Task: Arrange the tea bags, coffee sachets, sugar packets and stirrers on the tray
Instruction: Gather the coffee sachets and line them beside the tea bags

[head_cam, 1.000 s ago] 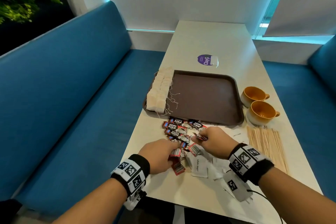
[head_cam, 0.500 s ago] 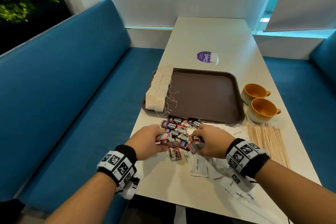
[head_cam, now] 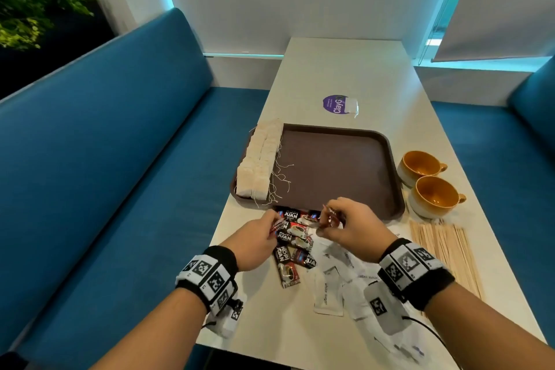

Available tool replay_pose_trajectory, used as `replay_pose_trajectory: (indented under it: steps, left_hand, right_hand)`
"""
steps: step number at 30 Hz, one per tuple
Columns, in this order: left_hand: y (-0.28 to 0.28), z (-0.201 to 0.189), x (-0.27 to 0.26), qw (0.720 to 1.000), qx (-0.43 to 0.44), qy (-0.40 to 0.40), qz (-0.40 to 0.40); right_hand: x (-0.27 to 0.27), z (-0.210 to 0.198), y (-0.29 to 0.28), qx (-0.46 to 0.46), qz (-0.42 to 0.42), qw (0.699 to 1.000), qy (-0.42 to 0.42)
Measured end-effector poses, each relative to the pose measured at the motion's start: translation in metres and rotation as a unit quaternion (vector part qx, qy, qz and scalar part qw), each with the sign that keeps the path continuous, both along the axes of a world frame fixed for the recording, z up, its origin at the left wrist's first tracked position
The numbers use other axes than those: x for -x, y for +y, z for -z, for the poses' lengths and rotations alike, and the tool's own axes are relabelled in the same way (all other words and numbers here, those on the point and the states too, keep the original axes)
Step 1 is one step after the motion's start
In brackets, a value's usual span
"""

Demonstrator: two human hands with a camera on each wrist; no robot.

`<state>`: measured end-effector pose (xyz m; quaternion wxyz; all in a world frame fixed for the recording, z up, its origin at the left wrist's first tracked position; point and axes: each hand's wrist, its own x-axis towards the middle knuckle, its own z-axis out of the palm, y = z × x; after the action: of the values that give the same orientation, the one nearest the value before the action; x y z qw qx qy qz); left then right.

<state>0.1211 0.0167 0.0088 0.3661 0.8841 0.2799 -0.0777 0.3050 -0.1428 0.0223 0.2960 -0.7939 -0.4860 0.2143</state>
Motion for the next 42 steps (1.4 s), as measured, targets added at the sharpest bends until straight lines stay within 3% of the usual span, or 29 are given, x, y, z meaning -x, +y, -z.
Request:
replay_pose_trajectory:
  steps: [4,8,12,18,21,25,30,36,42]
  left_hand:
    - [-0.011,0.006,-0.008,0.998,-0.063,0.01,0.013]
    - [-0.017,0.012,-0.005,0.992,-0.118,0.025,0.026]
    - [-0.016,0.013,0.001,0.994,-0.103,0.009,0.027]
    - [-0.018,0.017,-0.005,0.994,-0.103,0.005,0.024]
    - [-0.016,0.018,-0.01,0.989,-0.133,0.018,0.062]
    - [-0.013,0.017,-0.01,0.984,-0.149,0.015,0.092]
    - [-0.003,0.014,-0.004,0.987,-0.138,-0.028,0.081]
    - [0.018,0.007,0.002,0.996,-0.037,-0.061,-0.056]
    - [0.017,0.004,-0.013,0.997,-0.005,-0.064,-0.051]
  right_hand:
    - [-0.009,-0.004,-0.001,-0.05,0.084,0.99,0.101]
    - [-0.021,-0.004,-0.005,-0.105,0.18,0.944,0.257]
    - [-0.023,-0.009,-0.011,-0.093,0.176,0.933,0.301]
    - [-0.023,-0.001,-0.004,0.002,0.146,0.972,0.185]
    - [-0.018,0.006,0.007,0.07,0.091,0.992,0.059]
    - [-0.01,0.018,0.013,0.193,0.036,0.978,-0.069]
    - [-0.005,0.019,0.012,0.209,0.023,0.972,-0.103]
    - [-0.009,0.02,0.011,0.166,0.013,0.98,-0.113]
    - [-0.005,0.02,0.015,0.166,-0.02,0.975,-0.146]
